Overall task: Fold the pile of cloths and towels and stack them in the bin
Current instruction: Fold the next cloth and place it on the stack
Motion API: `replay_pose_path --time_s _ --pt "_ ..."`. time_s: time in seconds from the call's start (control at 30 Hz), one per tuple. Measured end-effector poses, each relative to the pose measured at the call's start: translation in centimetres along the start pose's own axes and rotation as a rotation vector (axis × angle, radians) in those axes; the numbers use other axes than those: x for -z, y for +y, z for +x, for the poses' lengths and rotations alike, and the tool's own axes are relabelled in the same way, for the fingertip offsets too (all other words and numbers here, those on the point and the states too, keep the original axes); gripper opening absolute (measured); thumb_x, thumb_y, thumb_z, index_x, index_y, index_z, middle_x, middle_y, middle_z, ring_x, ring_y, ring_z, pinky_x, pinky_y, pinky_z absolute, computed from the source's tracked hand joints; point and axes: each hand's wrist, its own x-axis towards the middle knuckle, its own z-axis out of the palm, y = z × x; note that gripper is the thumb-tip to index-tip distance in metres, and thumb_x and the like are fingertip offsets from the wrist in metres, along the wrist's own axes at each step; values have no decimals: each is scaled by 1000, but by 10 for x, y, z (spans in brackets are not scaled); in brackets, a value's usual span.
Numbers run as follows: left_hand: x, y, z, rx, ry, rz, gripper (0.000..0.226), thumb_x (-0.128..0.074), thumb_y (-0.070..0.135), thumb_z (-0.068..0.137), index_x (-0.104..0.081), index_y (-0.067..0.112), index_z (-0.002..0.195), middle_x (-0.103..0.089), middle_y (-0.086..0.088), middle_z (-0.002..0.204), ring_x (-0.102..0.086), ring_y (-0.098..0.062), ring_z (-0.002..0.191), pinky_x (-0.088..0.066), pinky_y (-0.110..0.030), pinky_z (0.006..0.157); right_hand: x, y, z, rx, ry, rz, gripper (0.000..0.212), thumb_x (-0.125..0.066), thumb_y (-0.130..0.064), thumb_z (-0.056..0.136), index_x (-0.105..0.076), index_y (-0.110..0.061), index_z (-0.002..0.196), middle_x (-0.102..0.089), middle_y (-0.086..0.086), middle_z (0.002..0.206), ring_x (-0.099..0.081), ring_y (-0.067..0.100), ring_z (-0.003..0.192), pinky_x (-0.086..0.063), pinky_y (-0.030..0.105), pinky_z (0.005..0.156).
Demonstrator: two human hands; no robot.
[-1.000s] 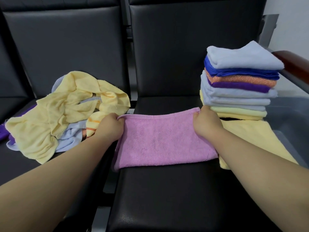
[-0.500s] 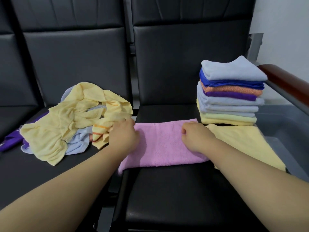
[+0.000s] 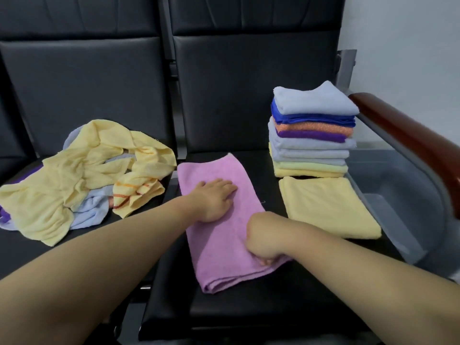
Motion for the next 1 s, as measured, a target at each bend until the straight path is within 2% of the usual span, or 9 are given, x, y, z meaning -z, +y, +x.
replay_pose_path --time_s 0.07,0.17,0.3,0.4,0.57,0.7,0.77,0.87,1.0 --pt "1 10 0 -44 -13 6 54 -32 38 106 -27 33 159 -19 8 169 -10 -20 157 -10 -56 124 -7 2 -8 0 43 156 26 -53 -8 98 -78 -3 101 -70 11 79 -65 30 79 -56 36 77" --pt "0 14 -16 32 34 -64 53 -40 42 103 -34 34 155 -29 8 164 -23 -25 152 -20 -56 120 -13 10 -21 -51 157 393 23 -56 -17 98 -77 -7 101 -77 10 94 -73 27 82 -62 33 76" --pt "-5 17 -68 260 35 -66 64 -53 57 93 -37 37 151 -36 4 157 -36 -33 140 -35 -52 114 -20 11 -35 -2 230 425 25 -55 -17 97 -77 -6 93 -77 11 91 -73 30 88 -61 37 83" --pt "-11 16 -110 365 39 -164 67 -64 57 86 -41 38 146 -41 2 146 -43 -35 131 -42 -48 108 -27 10 -38 5 291 394 14 -59 -19 94 -74 -21 92 -71 -7 93 -67 18 92 -57 31 84" --pt "-13 30 -154 222 31 -766 52 -79 31 74 -64 23 123 -60 -2 129 -61 -16 112 -51 -33 101 -38 11 -41 24 389 379 11 -60 -24 93 -65 -33 89 -63 -15 86 -63 13 92 -52 29 82" --pt "-11 41 -175 129 -192 -1186 41 -70 12 71 -67 20 111 -72 -6 119 -67 -13 93 -54 -25 76 -43 16 -45 66 310 428 16 -65 -26 90 -64 -36 102 -62 -16 92 -61 11 93 -50 24 82" --pt "-7 38 -177 71 -205 -1223 46 -67 -3 68 -67 13 112 -72 -8 106 -68 -14 90 -54 -23 75 -43 21 -46 89 238 494 26 -70 -31 86 -65 -38 111 -63 -16 104 -62 8 97 -50 22 84" --pt "1 35 -176 75 -52 -1121 39 -69 -17 74 -71 9 102 -74 -7 90 -69 -14 81 -55 -25 74 -45 22 -50 108 217 496 36 -79 -44 80 -61 -41 111 -59 -17 112 -59 2 99 -48 21 84" --pt "10 40 -173 152 128 -903 13 -72 -4 87 -74 8 90 -77 -10 80 -74 -19 74 -62 -32 77 -50 14 -50 61 326 452 28 -78 -46 83 -58 -38 101 -53 -19 99 -57 9 96 -45 23 78"
